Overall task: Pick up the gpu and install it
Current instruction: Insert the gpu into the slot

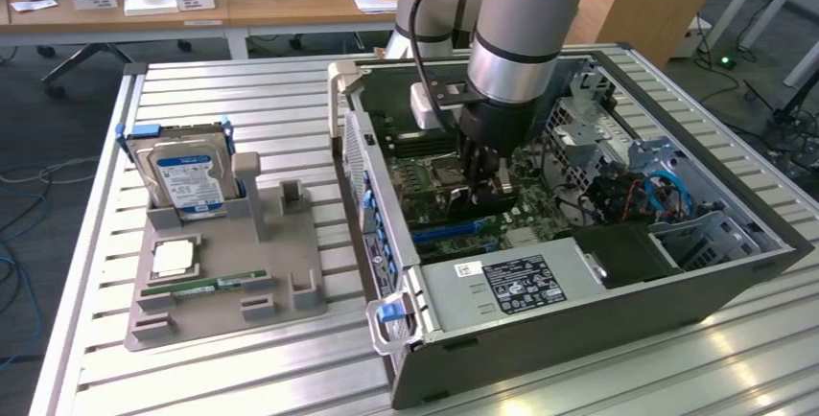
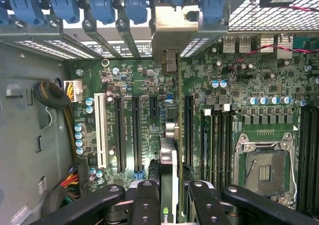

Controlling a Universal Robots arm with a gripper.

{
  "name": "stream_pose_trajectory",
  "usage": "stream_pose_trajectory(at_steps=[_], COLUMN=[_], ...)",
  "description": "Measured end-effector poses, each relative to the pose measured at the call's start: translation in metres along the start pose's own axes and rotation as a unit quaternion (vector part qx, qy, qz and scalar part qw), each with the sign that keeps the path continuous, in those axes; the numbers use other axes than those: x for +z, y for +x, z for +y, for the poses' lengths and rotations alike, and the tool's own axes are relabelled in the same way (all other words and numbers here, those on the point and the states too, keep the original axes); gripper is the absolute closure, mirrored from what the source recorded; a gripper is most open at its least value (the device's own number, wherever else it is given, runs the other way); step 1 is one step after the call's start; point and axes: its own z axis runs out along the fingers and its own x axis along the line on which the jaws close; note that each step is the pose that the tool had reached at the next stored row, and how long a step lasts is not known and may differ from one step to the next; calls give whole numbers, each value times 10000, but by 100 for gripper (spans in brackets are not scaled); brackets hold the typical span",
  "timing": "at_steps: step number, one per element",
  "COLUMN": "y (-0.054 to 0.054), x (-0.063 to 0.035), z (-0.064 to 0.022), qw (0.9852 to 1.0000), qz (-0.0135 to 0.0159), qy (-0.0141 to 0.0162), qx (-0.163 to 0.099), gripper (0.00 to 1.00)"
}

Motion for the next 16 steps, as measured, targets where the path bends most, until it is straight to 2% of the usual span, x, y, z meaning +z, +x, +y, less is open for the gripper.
stream_pose_trajectory(at_steps=[5, 16], y=[-1, -10], x=[1, 13], z=[3, 19], qw=[10000, 10000], qz=[14, 25], qy=[1, 1], qx=[0, 0], gripper=[73, 73])
